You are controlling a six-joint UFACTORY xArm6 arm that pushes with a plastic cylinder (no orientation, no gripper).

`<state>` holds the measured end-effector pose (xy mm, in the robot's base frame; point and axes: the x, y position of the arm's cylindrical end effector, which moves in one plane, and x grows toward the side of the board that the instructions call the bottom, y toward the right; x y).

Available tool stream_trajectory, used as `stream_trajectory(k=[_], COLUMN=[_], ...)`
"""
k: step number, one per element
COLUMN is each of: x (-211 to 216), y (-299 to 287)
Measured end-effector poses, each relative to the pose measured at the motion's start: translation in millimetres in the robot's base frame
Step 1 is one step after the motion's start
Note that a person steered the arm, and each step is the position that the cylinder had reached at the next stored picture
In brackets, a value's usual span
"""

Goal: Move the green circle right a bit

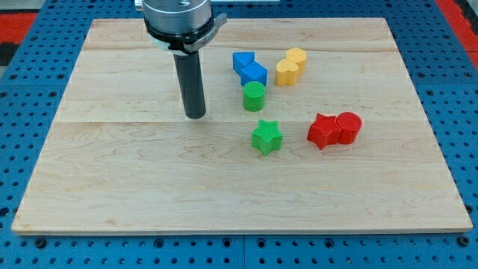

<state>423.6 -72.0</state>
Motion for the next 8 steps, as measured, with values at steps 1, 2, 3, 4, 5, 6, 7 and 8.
stream_trajectory(k=[1,2,3,4,5,6,7,8], x=[-2.3,-5.3,-16.7,-34.2,-47.1,-49.9,-49.3,-48.1], y=[5.9,24.2,39.7,49.1,50.4,46.3,36.0,49.6])
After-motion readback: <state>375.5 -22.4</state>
